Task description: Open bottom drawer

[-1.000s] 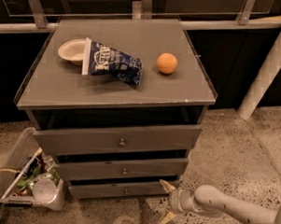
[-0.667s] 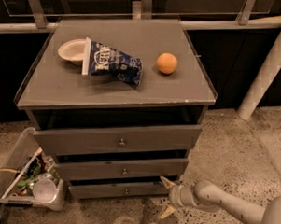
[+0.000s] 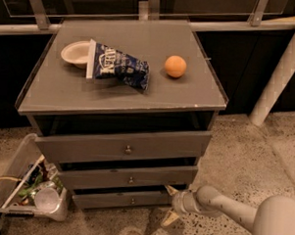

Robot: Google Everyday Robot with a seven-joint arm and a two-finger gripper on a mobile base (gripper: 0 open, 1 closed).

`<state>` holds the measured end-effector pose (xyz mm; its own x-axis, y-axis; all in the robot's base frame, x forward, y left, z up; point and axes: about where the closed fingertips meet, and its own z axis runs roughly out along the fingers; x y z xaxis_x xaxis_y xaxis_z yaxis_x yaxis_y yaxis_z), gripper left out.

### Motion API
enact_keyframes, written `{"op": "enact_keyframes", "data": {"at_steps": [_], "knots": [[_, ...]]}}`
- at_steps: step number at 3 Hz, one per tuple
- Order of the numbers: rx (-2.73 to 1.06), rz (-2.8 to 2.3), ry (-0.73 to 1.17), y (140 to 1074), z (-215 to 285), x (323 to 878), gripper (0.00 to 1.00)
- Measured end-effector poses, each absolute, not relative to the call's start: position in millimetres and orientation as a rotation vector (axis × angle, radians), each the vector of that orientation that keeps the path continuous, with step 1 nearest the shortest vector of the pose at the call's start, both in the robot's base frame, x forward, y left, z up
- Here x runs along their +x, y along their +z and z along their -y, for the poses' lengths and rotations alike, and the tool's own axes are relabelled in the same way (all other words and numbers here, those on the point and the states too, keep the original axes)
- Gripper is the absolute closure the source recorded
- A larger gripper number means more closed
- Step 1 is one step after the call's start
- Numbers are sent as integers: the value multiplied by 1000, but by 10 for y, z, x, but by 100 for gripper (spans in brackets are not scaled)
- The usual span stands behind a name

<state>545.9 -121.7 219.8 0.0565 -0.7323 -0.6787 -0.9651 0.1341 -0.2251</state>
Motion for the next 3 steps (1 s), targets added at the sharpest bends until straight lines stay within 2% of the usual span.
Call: {"op": "enact_keyframes", "data": {"at_steps": [3], "knots": [[-1651,-1724,383,1906,1207,5708,0]]}}
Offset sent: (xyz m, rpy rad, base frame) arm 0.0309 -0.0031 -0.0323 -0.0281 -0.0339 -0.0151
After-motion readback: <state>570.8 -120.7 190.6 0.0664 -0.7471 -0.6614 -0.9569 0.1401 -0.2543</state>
